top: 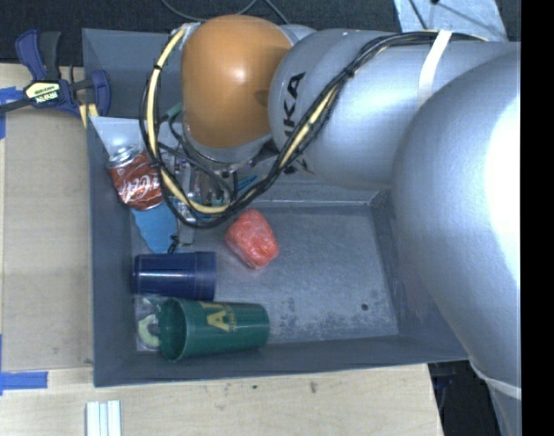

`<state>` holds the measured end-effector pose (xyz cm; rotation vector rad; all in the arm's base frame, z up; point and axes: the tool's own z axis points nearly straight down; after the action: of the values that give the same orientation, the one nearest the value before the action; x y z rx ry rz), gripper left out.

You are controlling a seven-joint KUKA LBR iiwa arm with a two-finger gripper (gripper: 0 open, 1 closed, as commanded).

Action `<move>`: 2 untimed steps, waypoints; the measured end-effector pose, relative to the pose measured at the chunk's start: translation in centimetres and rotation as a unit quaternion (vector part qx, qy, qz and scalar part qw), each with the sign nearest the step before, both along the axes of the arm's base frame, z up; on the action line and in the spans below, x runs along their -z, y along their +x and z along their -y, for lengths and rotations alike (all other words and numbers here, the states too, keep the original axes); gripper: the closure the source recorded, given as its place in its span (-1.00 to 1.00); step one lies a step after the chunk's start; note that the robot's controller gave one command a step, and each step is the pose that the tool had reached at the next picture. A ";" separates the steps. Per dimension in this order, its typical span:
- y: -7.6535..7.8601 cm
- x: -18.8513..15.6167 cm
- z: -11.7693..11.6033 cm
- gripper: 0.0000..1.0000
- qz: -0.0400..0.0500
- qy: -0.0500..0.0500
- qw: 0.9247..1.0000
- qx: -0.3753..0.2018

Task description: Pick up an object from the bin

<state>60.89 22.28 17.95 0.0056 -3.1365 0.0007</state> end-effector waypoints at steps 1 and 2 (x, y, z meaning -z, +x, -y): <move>0.2 -0.5 0.1 -1.00 0.004 0.001 1.000 0.001; -0.4 2.7 -0.2 -1.00 0.004 0.001 1.000 0.001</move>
Offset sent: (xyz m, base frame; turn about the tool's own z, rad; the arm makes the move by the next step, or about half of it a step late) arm -0.0092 0.0038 -0.0486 0.0037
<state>60.54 22.46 15.23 0.0024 -3.1452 -0.0029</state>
